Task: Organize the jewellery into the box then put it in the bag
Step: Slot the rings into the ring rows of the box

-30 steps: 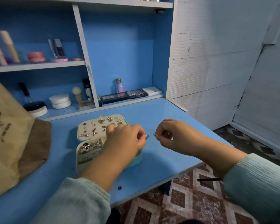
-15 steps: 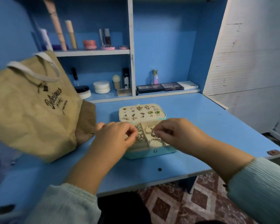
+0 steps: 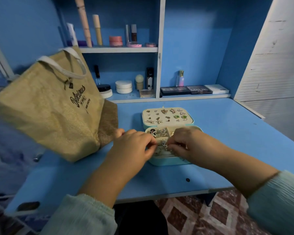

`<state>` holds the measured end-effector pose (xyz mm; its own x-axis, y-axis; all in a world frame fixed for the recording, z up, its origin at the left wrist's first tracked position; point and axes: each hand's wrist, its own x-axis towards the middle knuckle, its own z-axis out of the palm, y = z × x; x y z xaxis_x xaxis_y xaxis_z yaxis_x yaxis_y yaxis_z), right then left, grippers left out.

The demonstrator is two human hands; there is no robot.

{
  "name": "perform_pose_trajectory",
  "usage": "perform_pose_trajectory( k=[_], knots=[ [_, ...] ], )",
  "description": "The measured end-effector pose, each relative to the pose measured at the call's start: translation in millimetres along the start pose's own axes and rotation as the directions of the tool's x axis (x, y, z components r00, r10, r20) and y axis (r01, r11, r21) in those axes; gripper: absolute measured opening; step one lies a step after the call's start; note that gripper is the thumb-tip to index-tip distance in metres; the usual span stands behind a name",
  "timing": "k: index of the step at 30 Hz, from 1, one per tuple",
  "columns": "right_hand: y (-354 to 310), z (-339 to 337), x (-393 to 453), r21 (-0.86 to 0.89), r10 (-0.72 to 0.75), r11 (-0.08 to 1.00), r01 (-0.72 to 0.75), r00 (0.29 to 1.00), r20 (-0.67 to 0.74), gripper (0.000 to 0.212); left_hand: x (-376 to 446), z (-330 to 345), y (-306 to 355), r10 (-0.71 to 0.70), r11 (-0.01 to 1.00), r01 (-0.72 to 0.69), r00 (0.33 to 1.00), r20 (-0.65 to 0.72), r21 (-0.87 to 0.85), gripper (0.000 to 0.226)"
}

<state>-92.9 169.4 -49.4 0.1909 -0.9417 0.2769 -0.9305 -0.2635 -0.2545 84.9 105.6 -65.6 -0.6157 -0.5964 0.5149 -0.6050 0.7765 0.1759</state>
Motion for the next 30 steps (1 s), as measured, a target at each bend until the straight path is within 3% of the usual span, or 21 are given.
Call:
perform_pose_trajectory(
  k=[4,7,10,15,20,25,30],
  knots=[
    [-0.2,-3.0,2.5,0.014,0.021,1.000,-0.022,0.998,0.054,0.017,-1.9,1.9,0.9,0.066,0.997,-0.066,0.998,0.008,0.033,0.004],
    [-0.7,-3.5,1.9,0.003,0.004,1.000,-0.004,0.997,0.077,0.015,-3.2,6.5,-4.0,0.069,0.997,-0.069,0.997,-0.017,0.028,0.020],
    [-0.7,-4.1,1.5,-0.003,-0.003,1.000,0.003,0.996,0.092,0.014,-3.7,5.1,-3.5,0.082,0.997,-0.082,0.995,-0.053,0.011,0.012],
    [-0.9,-5.0,1.3,0.012,-0.013,1.000,0.012,0.996,0.089,0.013,-5.7,5.6,-4.6,0.099,0.995,-0.097,0.992,-0.083,0.023,0.004],
    [-0.3,-5.6,-0.5,0.027,-0.016,1.000,0.014,0.996,0.089,0.013,-6.9,8.8,-3.7,0.068,0.997,-0.062,0.991,-0.112,0.055,0.017],
    [-0.3,-4.3,0.4,0.019,-0.031,0.999,0.030,0.995,0.098,0.017,-5.8,7.9,-4.9,0.106,0.994,-0.103,0.991,-0.087,0.038,0.003],
    [0.2,-2.3,-0.7,0.045,-0.049,0.998,0.047,0.998,0.044,0.016,-4.2,8.5,-7.4,0.142,0.990,-0.140,0.988,-0.065,0.023,0.002]
  ],
)
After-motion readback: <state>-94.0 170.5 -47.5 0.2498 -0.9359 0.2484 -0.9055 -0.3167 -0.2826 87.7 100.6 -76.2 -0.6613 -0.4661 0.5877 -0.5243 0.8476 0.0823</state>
